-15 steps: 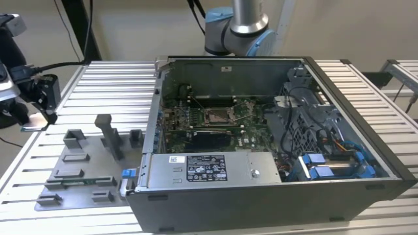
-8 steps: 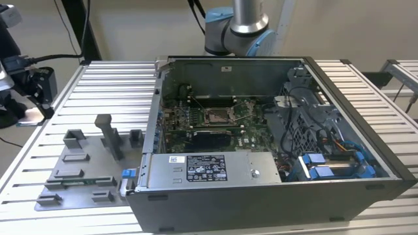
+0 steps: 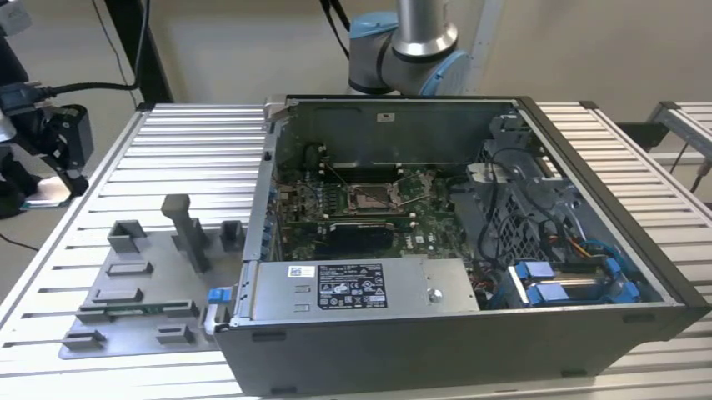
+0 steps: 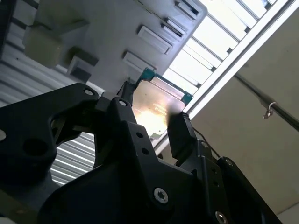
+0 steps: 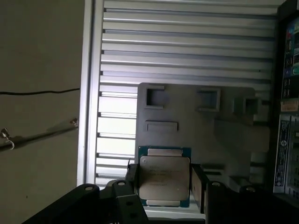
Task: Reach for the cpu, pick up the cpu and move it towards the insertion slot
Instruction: 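Pick up the cpu and move it towards the insertion slot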
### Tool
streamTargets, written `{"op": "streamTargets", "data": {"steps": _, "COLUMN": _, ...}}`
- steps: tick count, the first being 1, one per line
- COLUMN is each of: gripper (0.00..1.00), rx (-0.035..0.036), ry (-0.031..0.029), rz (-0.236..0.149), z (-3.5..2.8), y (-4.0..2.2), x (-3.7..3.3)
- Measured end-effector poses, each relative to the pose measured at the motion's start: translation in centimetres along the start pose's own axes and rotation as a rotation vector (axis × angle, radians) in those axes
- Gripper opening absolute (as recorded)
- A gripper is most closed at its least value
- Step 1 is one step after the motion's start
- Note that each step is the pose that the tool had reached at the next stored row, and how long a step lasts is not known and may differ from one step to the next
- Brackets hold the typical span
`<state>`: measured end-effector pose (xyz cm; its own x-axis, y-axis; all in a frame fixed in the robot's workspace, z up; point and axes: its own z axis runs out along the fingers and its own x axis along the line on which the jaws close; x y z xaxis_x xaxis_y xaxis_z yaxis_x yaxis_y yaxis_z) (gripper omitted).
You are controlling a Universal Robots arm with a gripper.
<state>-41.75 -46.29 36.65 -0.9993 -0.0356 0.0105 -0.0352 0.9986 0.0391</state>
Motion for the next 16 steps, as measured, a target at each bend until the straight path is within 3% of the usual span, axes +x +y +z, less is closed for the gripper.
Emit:
{"op": "streamTargets", "data": {"steps": 11, "gripper": 0.0, "rx": 0.0, "ry": 0.0001, "rz": 0.0, "z": -2.51, "y": 0.1, "x": 0.02}}
{"op": "streamTargets", "data": {"steps": 16, "gripper": 0.0, "rx": -0.0002, "ry": -0.0002, "rz": 0.0, "z": -3.09, "y": 0.12, "x": 0.04}}
